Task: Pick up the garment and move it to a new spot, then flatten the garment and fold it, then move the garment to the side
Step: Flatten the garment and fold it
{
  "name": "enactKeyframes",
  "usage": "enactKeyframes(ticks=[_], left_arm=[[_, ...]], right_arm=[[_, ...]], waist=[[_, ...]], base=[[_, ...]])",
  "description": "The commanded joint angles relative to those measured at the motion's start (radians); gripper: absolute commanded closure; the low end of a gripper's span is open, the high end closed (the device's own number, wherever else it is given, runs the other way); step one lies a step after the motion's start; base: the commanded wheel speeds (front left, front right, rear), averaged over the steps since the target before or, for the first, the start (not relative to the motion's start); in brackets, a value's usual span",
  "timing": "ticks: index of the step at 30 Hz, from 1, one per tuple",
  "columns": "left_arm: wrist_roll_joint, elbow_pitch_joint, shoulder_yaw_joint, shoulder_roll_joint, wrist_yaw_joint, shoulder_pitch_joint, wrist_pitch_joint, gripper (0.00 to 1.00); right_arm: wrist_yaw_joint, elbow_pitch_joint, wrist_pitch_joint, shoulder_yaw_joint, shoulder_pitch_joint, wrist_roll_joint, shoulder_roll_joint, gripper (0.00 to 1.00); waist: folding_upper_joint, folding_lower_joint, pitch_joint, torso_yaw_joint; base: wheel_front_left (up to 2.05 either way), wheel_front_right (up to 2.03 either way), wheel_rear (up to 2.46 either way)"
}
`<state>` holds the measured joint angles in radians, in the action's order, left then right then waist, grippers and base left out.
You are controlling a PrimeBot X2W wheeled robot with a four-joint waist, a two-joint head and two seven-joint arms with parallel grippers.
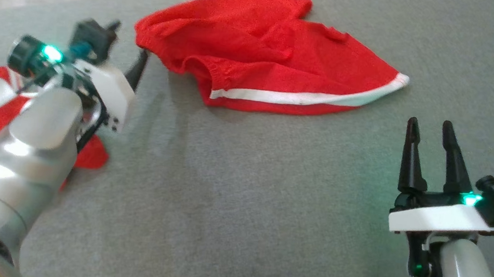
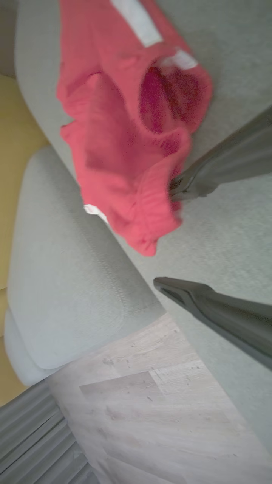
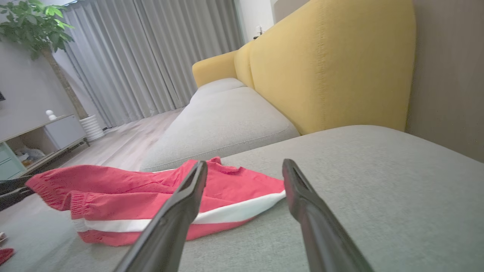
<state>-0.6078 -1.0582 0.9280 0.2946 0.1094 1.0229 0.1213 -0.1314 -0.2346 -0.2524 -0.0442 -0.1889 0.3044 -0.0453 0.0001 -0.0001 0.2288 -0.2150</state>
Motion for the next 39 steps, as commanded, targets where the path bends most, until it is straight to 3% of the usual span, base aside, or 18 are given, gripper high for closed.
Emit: enactKeyframes(ticks=[1, 10, 12, 16, 17, 22, 25, 29, 35, 39], left_arm=[[0.001, 0.028, 0.002, 0.033, 0.010, 0.039, -0.021, 0.00], [-0.032, 0.114, 0.157, 0.144, 0.021, 0.002, -0.157, 0.00], [-0.061, 0.141, 0.158, 0.181, 0.021, 0.012, -0.149, 0.00], [-0.107, 0.165, 0.113, 0.188, 0.004, 0.003, -0.101, 0.00], [-0.135, 0.191, 0.073, 0.181, -0.038, -0.011, -0.043, 0.00], [-0.222, 0.300, -0.042, 0.145, -0.159, -0.118, 0.107, 0.00], [-0.251, 0.411, -0.115, 0.121, -0.236, -0.218, 0.136, 0.00], [-0.206, 0.637, -0.270, 0.083, -0.339, -0.394, 0.140, 0.00], [-0.091, 0.852, -0.398, -0.004, -0.375, -0.639, 0.140, 0.00], [-0.026, 0.875, -0.429, -0.051, -0.346, -0.728, 0.140, 0.00]], right_arm=[[0.001, 0.021, -0.009, -0.029, -0.020, -0.009, -0.005, 0.00], [0.001, 0.004, -0.009, -0.072, -0.037, 0.025, -0.005, 0.00], [0.001, -0.001, -0.009, -0.066, -0.031, 0.033, -0.005, 0.00], [0.001, 0.009, -0.009, -0.046, -0.020, 0.042, -0.005, 0.00], [0.001, 0.020, -0.009, -0.037, -0.014, 0.040, -0.005, 0.00], [0.001, 0.049, -0.009, -0.011, 0.010, 0.043, -0.005, 0.00], [0.001, 0.052, -0.009, 0.007, 0.027, 0.004, -0.005, 0.00], [0.001, 0.071, -0.009, 0.027, 0.045, -0.017, -0.005, 0.00], [0.001, 0.088, -0.009, 0.034, 0.060, -0.040, -0.005, 0.00], [0.001, 0.096, -0.009, 0.023, 0.061, -0.042, -0.005, 0.00]], waist=[[-0.0001, 0.0001, -0.030, 0.037], [-0.0001, 0.0001, -0.019, 0.029], [-0.0001, 0.0001, -0.027, 0.033], [-0.0001, 0.0001, -0.049, 0.049], [-0.0001, 0.0001, -0.065, 0.062], [-0.0001, 0.0001, -0.102, 0.097], [-0.0001, 0.0001, -0.115, 0.122], [-0.0001, 0.0001, -0.124, 0.147], [-0.0001, 0.0001, -0.120, 0.155], [-0.0001, 0.0001, -0.109, 0.148]], base=[[0.00, 0.00, 0.00], [0.00, 0.00, 0.00], [0.00, 0.00, 0.00], [0.00, 0.00, 0.00], [0.00, 0.00, 0.00], [0.00, 0.00, 0.00], [0.00, 0.00, 0.00], [0.00, 0.00, 0.00], [0.00, 0.00, 0.00], [0.00, 0.00, 0.00]])
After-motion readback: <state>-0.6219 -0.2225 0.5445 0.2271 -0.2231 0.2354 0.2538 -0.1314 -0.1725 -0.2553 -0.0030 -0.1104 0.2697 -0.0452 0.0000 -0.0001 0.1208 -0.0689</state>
